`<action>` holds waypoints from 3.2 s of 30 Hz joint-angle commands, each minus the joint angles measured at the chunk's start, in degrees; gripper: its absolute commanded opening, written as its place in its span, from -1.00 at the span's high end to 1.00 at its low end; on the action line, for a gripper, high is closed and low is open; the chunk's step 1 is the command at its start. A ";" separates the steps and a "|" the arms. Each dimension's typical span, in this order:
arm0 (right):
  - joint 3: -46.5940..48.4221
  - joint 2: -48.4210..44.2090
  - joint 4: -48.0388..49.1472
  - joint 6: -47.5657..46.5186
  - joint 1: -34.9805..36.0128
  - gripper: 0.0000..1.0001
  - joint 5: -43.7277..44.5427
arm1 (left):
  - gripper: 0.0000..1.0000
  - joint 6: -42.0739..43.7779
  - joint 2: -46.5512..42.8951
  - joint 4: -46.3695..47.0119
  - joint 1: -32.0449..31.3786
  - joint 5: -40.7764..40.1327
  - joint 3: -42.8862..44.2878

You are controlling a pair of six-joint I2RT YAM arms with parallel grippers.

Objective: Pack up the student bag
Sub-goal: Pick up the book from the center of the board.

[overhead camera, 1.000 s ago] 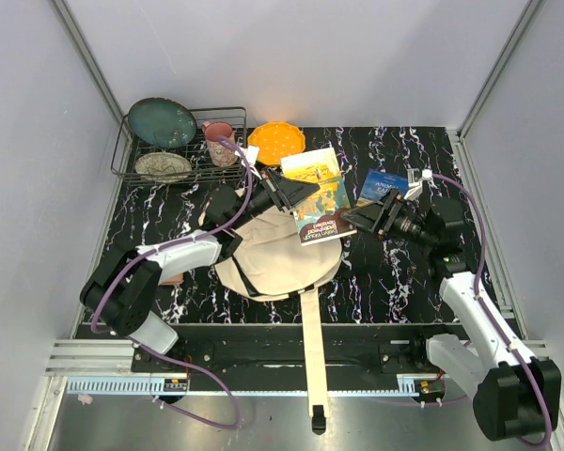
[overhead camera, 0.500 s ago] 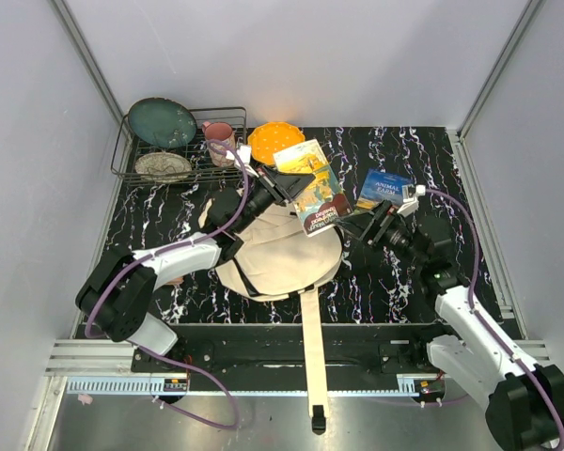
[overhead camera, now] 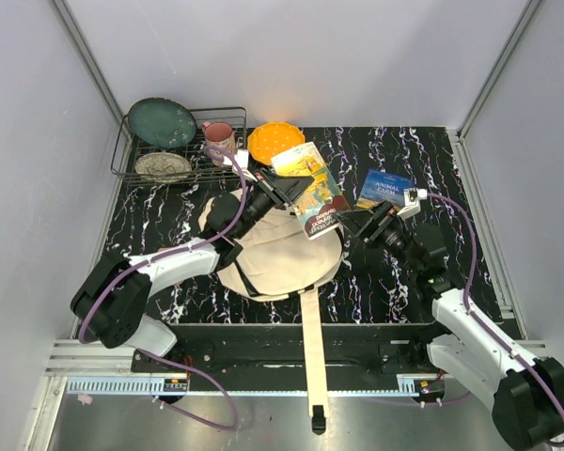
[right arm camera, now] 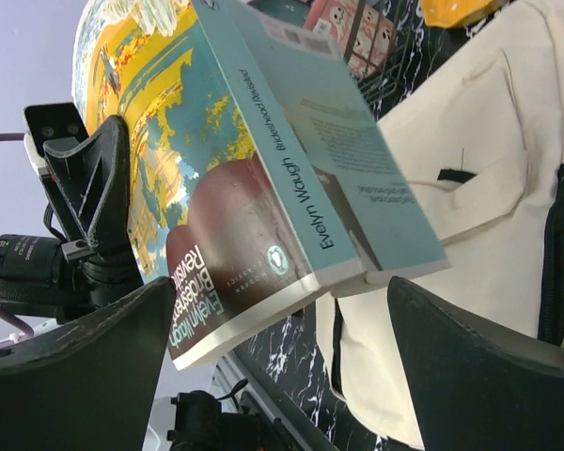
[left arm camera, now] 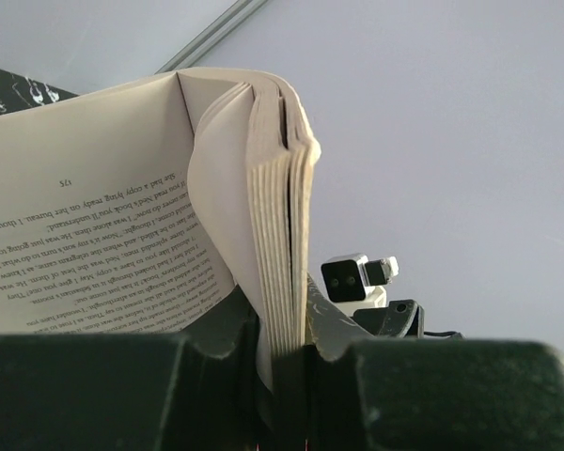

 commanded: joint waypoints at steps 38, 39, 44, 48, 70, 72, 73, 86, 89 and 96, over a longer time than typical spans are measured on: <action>-2.42 11.65 26.82 1.96 3.83 -0.13 0.44 | 1.00 -6.06 2.19 16.83 -0.77 1.93 0.51; -2.42 11.56 26.73 1.88 3.83 -0.03 0.53 | 1.00 -6.23 2.28 16.57 -0.68 2.28 0.51; -1.63 9.90 23.48 0.82 3.83 1.00 1.41 | 0.44 -6.41 2.19 14.81 -0.68 3.52 -0.01; -1.19 8.23 20.85 0.30 3.92 1.00 2.63 | -0.97 -6.06 2.11 14.54 -0.59 4.83 -1.59; 1.54 2.95 23.21 5.12 3.83 1.00 -2.37 | -0.98 6.32 -6.50 -5.57 1.08 -3.16 -7.84; 1.63 2.95 23.83 5.65 3.83 1.00 -2.55 | -0.98 7.21 -7.90 -8.99 1.08 -5.09 -7.93; 1.71 3.12 23.92 5.74 3.83 1.00 -2.72 | -0.98 7.74 -8.26 -9.62 1.08 -5.70 -8.19; 2.68 10.77 38.50 15.84 3.83 1.00 -7.21 | -0.98 6.51 -7.91 -4.63 1.16 -8.26 -11.44; 2.86 11.56 41.14 17.43 3.83 1.00 -7.65 | -0.98 5.46 -7.56 -0.49 1.34 -8.00 -13.02; 3.64 8.67 36.50 15.07 3.83 1.00 -5.63 | -0.98 4.76 -8.70 0.21 1.34 -7.91 -14.60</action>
